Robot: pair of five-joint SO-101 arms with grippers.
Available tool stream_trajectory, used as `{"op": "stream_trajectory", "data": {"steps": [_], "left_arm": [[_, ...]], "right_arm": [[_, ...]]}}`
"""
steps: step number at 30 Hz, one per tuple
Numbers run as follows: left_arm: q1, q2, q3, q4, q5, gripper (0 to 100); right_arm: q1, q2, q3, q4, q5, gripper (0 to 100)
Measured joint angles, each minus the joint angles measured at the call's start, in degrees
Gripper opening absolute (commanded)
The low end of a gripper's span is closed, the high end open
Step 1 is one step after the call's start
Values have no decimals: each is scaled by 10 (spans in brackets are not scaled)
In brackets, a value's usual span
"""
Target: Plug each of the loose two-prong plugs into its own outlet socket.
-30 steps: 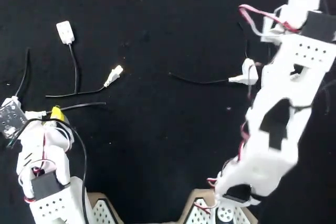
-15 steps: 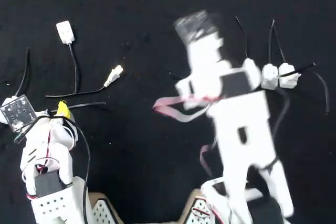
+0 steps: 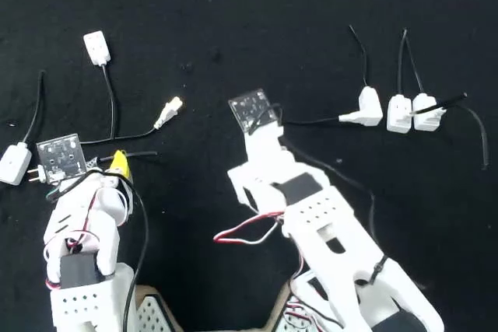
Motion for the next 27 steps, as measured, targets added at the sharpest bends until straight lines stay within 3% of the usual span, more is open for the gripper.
{"op": "stream_trajectory", "data": {"steps": [5, 8, 21, 27], "left_arm": [[0, 13, -4, 4, -1, 149], [0, 61, -26, 4, -19, 149], [-3, 493, -199, -39, -40, 149], [-112, 558, -291, -39, -102, 149]], "right_arm": [[-15, 0, 19, -34, 0, 163], [-40, -1, 39, -47, 0, 168], [-70, -3, 92, -127, 11, 166], [-70, -4, 92, -127, 75, 166]]}}
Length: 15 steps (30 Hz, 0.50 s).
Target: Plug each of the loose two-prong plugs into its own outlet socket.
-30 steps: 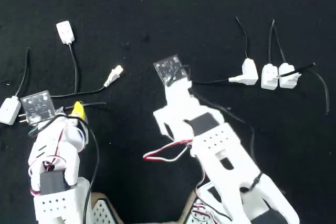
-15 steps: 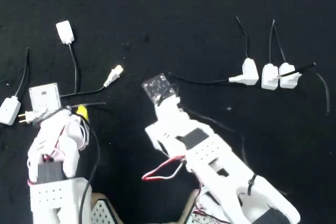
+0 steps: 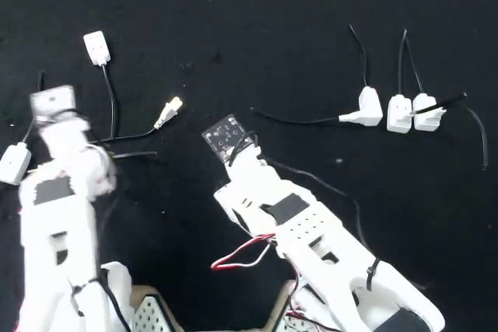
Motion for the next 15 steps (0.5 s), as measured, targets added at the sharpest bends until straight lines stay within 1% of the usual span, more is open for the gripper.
{"op": "stream_trajectory", "data": {"steps": [4, 8, 12, 15], "left_arm": [[-91, 47, -71, 0, -94, 150], [-142, 138, -148, 4, -202, 150], [-150, 259, -257, 83, -278, 150], [-154, 355, -368, 157, -310, 150]], "right_arm": [[0, 0, 10, 0, 11, 166], [0, 0, 11, 0, 11, 166], [0, 0, 11, 0, 11, 166], [0, 0, 11, 0, 11, 166]]}}
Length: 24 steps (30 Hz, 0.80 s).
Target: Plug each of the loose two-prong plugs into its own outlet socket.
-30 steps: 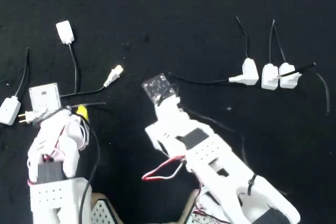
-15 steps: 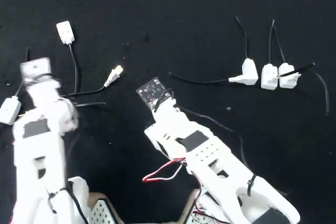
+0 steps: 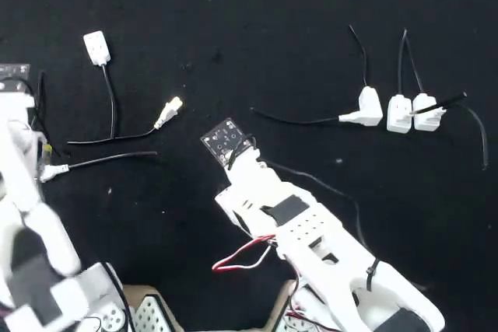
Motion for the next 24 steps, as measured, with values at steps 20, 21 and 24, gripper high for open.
{"op": "stream_trajectory", "data": {"steps": [20, 21, 24], "left_arm": [[-46, 535, -669, 295, -57, 204], [-46, 554, -689, 302, -57, 203], [-46, 600, -740, 317, -76, 202]], "right_arm": [[0, 0, 5, 0, 0, 166], [0, 0, 5, 0, 0, 166], [0, -1, 5, 0, 0, 166]]}}
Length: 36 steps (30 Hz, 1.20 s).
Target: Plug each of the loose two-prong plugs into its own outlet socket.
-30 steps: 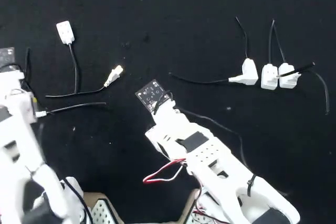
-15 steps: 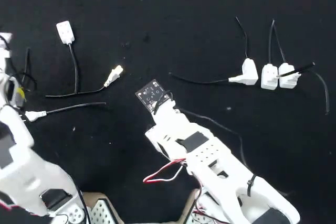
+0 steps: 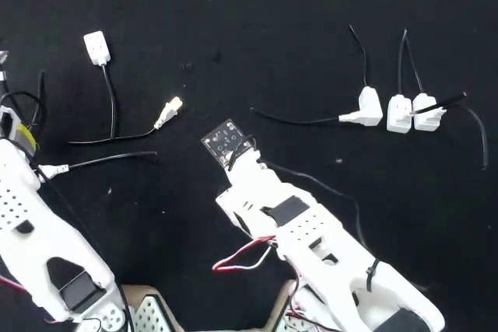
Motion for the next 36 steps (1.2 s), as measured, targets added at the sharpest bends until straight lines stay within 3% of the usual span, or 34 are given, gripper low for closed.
{"op": "stream_trajectory", "data": {"steps": [10, 22, 36], "left_arm": [[-43, 89, -111, 11, -27, 202], [-81, 101, -185, 13, -54, 202], [-91, 139, -207, 18, -54, 202]], "right_arm": [[0, -1, 0, 0, 0, 166], [0, -1, 2, 0, 0, 166], [0, -1, 3, 0, 0, 166]]}}
